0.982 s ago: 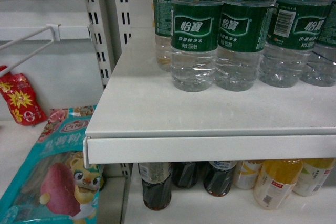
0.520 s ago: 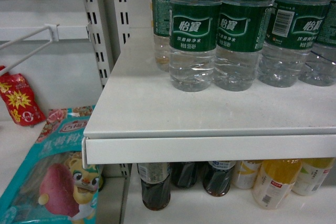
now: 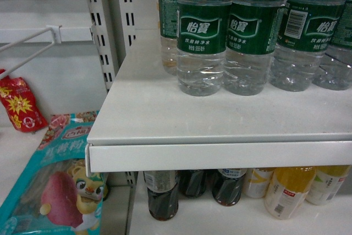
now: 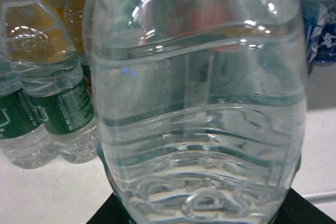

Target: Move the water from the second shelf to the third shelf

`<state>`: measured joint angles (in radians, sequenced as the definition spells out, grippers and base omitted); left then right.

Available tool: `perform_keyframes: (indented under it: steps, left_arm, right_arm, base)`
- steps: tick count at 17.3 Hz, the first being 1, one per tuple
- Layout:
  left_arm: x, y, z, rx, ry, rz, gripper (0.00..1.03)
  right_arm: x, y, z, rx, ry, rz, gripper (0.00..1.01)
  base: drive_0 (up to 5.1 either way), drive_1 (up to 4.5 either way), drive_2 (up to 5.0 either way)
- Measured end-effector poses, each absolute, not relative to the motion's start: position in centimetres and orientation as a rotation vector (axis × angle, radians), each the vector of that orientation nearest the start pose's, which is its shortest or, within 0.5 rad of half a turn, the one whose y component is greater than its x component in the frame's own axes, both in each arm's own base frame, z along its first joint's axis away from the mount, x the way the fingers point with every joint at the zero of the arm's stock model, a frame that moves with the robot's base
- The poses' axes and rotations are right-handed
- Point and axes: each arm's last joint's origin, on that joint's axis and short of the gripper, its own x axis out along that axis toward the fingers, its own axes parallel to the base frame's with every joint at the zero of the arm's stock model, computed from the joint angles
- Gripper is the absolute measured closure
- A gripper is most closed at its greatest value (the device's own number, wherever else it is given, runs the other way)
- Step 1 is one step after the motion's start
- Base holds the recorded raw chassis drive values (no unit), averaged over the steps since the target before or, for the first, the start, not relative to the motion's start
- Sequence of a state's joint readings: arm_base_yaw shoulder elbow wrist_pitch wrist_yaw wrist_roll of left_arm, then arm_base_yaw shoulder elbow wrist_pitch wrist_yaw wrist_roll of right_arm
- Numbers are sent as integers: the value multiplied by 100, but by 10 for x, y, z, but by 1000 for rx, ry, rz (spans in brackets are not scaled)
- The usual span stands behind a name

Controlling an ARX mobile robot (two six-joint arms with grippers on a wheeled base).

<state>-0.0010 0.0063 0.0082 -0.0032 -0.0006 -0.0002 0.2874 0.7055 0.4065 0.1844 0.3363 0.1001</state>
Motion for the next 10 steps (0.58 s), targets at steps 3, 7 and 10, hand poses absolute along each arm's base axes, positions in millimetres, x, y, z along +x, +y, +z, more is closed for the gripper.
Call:
perform_keyframes:
  steps: [3,7,10]
  left_arm:
    - [98,0,165,0,2,0,5]
    - [98,0,165,0,2,0,5]
    - [98,0,165,0,1,0,5]
  right_arm:
    - [182,46,249,54,142,11,61]
    - [204,57,241,101,203,76,61]
    - [222,60,241,125,203,84,62]
  base:
    - [0,0,0]
    - [0,0,0]
    - [0,0,0]
